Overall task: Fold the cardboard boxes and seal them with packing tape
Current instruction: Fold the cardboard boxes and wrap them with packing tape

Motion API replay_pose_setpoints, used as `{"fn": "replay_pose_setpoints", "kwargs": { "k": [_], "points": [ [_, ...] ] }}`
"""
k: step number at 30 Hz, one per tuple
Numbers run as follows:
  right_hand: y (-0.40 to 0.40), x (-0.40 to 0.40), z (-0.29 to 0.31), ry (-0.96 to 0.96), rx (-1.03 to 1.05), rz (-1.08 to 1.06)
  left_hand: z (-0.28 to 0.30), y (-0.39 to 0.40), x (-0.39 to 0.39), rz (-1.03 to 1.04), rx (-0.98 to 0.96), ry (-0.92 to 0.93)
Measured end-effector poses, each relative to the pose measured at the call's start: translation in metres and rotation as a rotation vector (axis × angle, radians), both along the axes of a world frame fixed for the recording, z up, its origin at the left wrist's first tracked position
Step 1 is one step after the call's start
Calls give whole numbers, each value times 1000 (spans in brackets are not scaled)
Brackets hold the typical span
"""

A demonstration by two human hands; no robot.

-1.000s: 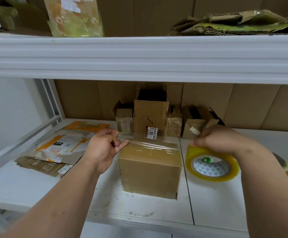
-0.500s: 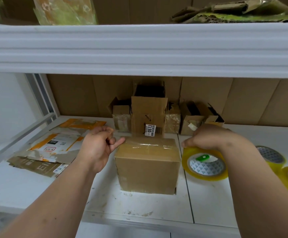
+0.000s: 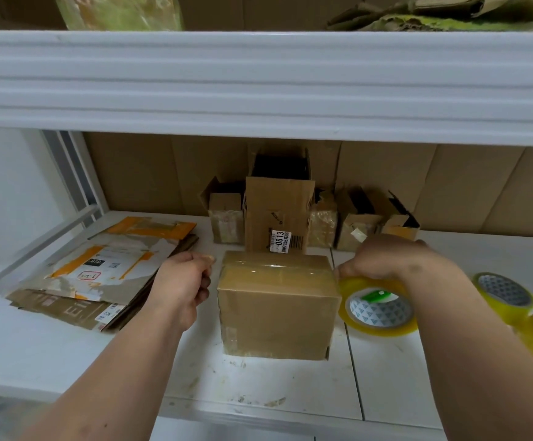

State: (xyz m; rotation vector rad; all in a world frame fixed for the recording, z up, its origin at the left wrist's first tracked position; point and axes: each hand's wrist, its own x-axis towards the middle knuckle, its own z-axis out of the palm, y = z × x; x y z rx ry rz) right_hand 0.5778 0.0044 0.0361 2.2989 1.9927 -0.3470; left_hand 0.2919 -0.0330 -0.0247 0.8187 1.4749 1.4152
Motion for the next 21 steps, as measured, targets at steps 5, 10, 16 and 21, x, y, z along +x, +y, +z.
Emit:
{"fn": "replay_pose_setpoints", "kwargs": {
  "k": [5,10,16,21],
  "points": [
    [0,4,-6,80,-20,3,-9,-1,0,-69,-111,51],
    [-4,3,-10,120,17,-5,-12,-6,4,-74,-136,118],
    [-12,-5,-9,86,50,-7,-6,-9,1,-89,-96,212],
    [-16,-10,-9,142,48,-37,9,-9,3,-107,-23,483]
  ]
}}
